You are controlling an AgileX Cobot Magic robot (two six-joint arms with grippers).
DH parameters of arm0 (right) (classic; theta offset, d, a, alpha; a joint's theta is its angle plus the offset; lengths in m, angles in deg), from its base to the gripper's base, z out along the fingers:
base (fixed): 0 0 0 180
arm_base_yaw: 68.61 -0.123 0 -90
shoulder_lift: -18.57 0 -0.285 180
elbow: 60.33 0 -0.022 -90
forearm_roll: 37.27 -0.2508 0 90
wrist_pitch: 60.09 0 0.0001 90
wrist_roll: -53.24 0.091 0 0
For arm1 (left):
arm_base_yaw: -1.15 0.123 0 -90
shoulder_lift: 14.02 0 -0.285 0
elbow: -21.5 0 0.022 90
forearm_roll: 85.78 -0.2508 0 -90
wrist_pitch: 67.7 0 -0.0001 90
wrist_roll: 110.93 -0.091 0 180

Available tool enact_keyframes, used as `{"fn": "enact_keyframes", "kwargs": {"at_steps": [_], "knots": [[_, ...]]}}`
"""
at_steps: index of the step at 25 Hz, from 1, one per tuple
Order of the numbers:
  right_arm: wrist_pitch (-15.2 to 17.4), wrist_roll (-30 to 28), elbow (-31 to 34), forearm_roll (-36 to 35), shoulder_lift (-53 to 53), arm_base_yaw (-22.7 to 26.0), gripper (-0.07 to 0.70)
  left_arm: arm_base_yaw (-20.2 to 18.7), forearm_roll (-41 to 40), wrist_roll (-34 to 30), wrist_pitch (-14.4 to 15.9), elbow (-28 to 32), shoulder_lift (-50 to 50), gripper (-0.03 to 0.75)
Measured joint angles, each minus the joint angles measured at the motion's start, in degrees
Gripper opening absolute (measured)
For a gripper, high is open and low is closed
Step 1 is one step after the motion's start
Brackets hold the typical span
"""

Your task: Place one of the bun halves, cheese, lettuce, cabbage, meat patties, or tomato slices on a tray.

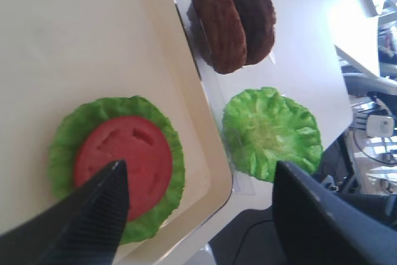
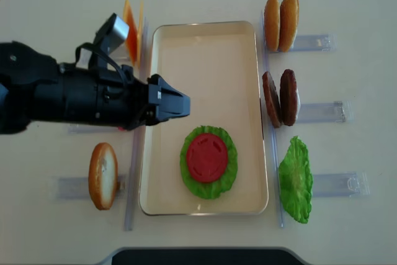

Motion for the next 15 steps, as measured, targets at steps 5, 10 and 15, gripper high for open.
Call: {"fn": "enact_keyframes", "kwargs": {"at_steps": [5, 10, 15], "knots": [[0.0, 0.0, 0.0, 0.0, 0.0, 0.0, 0.357, 3.5, -24.2, 20.5, 10.7, -10.6, -1.5, 0.545], [0.0, 0.0, 0.0, 0.0, 0.0, 0.0, 0.357, 3.8, -45.0, 35.0, 23.8, -20.1, -1.5, 0.538], [0.0, 0.0, 0.0, 0.0, 0.0, 0.0, 0.357, 3.9, -58.0, 41.7, 29.3, -23.8, -1.5, 0.526]]}}
